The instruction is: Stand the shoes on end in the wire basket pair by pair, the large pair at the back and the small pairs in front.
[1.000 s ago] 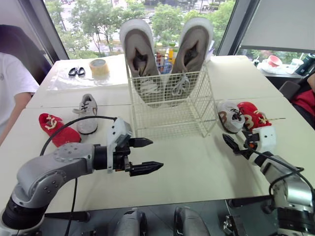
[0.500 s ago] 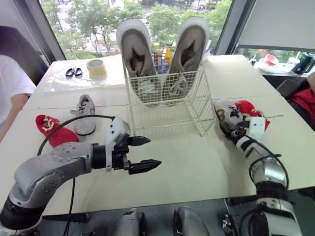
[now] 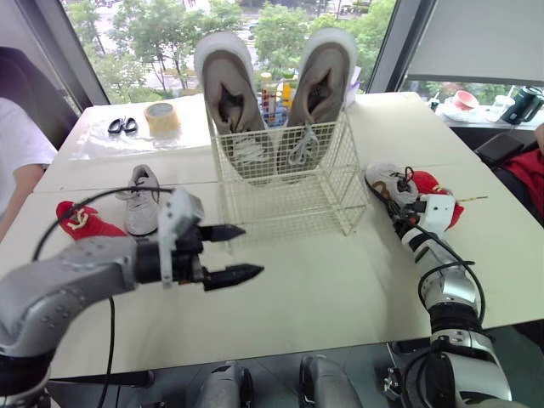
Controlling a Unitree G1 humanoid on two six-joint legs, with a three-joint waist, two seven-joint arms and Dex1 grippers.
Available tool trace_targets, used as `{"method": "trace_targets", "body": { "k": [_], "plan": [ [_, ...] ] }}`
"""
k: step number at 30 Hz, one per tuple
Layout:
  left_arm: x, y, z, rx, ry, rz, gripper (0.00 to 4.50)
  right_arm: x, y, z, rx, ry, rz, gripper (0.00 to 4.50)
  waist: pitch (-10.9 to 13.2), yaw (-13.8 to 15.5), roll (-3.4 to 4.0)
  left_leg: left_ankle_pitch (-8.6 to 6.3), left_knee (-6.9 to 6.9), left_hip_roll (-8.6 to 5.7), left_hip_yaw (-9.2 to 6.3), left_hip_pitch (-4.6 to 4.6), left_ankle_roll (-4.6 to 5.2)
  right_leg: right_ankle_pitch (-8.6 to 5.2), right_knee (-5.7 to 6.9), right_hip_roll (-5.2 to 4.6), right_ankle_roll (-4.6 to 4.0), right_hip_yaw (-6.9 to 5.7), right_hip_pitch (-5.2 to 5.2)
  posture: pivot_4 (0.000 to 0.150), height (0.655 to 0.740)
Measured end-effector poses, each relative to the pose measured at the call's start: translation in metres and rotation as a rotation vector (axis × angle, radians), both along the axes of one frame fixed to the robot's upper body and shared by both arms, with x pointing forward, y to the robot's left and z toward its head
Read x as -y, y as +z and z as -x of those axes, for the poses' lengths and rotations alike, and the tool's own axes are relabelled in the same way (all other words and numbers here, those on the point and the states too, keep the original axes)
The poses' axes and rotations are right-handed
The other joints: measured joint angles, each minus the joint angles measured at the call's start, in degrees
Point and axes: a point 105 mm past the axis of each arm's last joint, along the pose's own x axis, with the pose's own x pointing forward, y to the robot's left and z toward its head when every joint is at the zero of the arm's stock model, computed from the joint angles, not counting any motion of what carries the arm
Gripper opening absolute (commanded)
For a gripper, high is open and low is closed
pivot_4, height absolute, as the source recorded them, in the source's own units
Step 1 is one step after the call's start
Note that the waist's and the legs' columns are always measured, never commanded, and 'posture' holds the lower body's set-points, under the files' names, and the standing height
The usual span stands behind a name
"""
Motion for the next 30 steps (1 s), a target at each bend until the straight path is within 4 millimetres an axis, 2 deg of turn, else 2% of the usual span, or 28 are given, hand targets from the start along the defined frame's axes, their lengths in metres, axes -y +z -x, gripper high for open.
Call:
{"method": "trace_targets", "body": {
  "k": [2,4,5,7,8,10,12,15,16,19,25,30],
  "plan": [
    [-0.009,0.023,-0.007,0.015,0.007,0.084,4.5,0.001,0.029,-0.003,0.084,-0.018,0.029,1.6,0.12,0.01,0.13,0.07,0.0,-0.01,0.0,-0.01,-0.11,0.0,0.06,0.0,0.02,0.0,-0.03,0.15,0.74],
    [-0.025,0.054,-0.018,0.044,0.032,0.2,4.5,0.005,0.086,-0.008,0.228,-0.043,0.072,1.6,0.33,0.0,0.39,0.11,0.01,-0.03,0.01,-0.04,-0.14,0.01,0.08,-0.01,0.03,0.0,-0.08,0.15,0.74],
    [-0.034,0.072,-0.022,0.067,0.042,0.262,4.5,0.009,0.126,-0.007,0.322,-0.056,0.098,1.6,0.42,0.01,0.53,0.1,-0.01,-0.05,0.02,-0.06,-0.14,0.01,0.08,-0.01,0.05,0.02,-0.13,0.15,0.74],
    [-0.047,0.097,-0.027,0.094,0.048,0.369,4.5,0.018,0.2,0.006,0.502,-0.065,0.138,1.6,0.45,0.31,0.59,0.1,-0.1,-0.05,-0.01,-0.05,-0.14,-0.03,0.13,-0.01,0.27,-0.02,-0.13,0.15,0.74],
    [-0.053,0.108,-0.032,0.101,0.055,0.427,4.5,0.019,0.24,0.02,0.602,-0.045,0.166,1.6,0.44,0.49,0.57,0.11,-0.13,-0.03,-0.06,-0.05,-0.15,-0.1,0.17,0.0,0.32,-0.07,-0.11,0.15,0.74],
    [-0.061,0.124,-0.043,0.097,0.07,0.526,4.5,0.008,0.291,0.044,0.733,0.044,0.231,1.6,0.39,0.4,0.46,0.09,-0.24,-0.03,-0.1,0.0,-0.14,-0.15,0.14,0.01,0.37,-0.12,-0.05,0.15,0.74],
    [-0.066,0.138,-0.055,0.078,0.07,0.627,4.5,-0.016,0.319,0.06,0.785,0.204,0.324,1.6,0.39,0.2,0.37,0.06,-0.29,-0.05,-0.05,-0.01,-0.09,-0.14,0.06,0.0,0.39,-0.12,-0.03,0.15,0.74],
    [-0.066,0.156,-0.064,0.065,0.035,0.711,4.5,-0.069,0.33,0.074,0.772,0.482,0.507,1.6,0.42,-0.51,0.29,0.02,-0.28,-0.07,0.06,0.01,-0.02,-0.12,0.08,-0.05,0.41,-0.06,-0.03,0.15,0.74],
    [-0.065,0.16,-0.066,0.055,0.021,0.723,4.5,-0.09,0.328,0.078,0.755,0.588,0.561,1.6,0.43,-0.62,0.27,0.02,-0.28,-0.07,0.07,0.01,-0.02,-0.12,0.07,-0.05,0.41,-0.06,-0.03,0.15,0.74],
    [-0.063,0.168,-0.067,0.043,-0.015,0.743,4.5,-0.13,0.319,0.089,0.723,0.804,0.654,1.6,0.48,-0.22,0.19,0.02,-0.27,-0.07,0.04,0.0,-0.03,-0.12,0.08,-0.06,0.41,-0.08,-0.05,0.15,0.74],
    [-0.06,0.178,-0.064,0.021,-0.089,0.75,4.5,-0.168,0.306,0.108,0.732,1.028,0.744,1.6,0.5,0.36,0.04,0.02,-0.14,-0.15,0.02,-0.06,-0.04,-0.12,0.07,-0.17,0.41,-0.12,-0.01,0.15,0.74],
    [-0.05,0.179,-0.064,0.001,-0.155,0.761,4.5,-0.178,0.297,0.112,0.725,1.095,0.765,1.6,0.49,0.28,0.02,0.02,-0.11,-0.19,0.01,-0.06,-0.03,-0.12,0.09,-0.22,0.41,-0.12,0.0,0.15,0.74]
  ]
}}
